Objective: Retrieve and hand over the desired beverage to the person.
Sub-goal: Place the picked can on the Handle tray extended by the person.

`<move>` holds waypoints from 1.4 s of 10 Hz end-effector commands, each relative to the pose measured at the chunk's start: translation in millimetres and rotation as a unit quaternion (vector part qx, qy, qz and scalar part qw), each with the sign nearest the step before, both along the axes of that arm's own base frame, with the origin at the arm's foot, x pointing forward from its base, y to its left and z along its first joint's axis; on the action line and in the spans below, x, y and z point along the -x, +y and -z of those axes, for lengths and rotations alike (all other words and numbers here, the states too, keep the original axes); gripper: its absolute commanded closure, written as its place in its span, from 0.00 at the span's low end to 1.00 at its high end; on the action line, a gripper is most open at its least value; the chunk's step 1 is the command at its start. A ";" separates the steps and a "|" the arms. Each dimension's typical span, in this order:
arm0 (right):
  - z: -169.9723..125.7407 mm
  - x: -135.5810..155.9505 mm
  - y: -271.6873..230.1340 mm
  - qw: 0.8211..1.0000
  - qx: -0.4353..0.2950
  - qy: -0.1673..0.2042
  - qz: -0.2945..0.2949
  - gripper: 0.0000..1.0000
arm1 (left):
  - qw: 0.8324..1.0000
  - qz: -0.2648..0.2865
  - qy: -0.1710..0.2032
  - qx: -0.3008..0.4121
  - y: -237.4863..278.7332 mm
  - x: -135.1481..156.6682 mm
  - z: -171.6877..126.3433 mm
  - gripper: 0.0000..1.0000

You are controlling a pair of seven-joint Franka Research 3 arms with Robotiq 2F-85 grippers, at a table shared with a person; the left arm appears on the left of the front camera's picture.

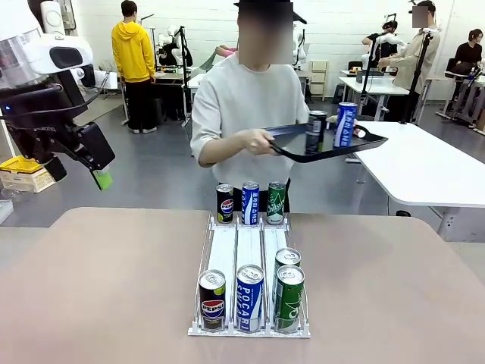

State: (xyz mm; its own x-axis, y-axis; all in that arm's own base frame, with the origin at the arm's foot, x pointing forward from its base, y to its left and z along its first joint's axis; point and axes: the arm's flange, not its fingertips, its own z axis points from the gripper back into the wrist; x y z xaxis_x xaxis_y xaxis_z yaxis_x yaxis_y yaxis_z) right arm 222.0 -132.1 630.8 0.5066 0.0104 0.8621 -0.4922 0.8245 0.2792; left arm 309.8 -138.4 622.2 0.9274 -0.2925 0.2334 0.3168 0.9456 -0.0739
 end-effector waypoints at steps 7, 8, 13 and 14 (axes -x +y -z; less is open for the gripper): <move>2.0 -1.8 1.1 1.000 -0.006 -0.005 -0.011 0.00 | 1.000 0.011 -0.010 -0.008 -1.9 6.9 -0.3 0.00; 2.0 -1.8 1.1 1.000 -0.006 -0.005 -0.011 0.00 | 1.000 0.011 -0.010 -0.008 -1.9 6.9 -0.3 0.00; 2.0 -1.8 1.1 1.000 -0.006 -0.005 -0.011 0.00 | 1.000 0.011 -0.010 -0.008 -1.9 6.9 -0.3 0.00; 2.0 -1.8 1.1 1.000 -0.006 -0.005 -0.011 0.00 | 1.000 0.011 -0.010 -0.008 -1.9 6.9 -0.3 0.00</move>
State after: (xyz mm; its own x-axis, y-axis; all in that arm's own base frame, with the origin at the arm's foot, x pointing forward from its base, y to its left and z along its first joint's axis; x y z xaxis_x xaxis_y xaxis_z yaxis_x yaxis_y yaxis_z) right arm 222.0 -132.1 630.8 0.5066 0.0105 0.8621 -0.4922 0.8245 0.2792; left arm 304.7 -144.7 624.7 0.9208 -0.3052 0.2427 0.3271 0.9434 -0.0546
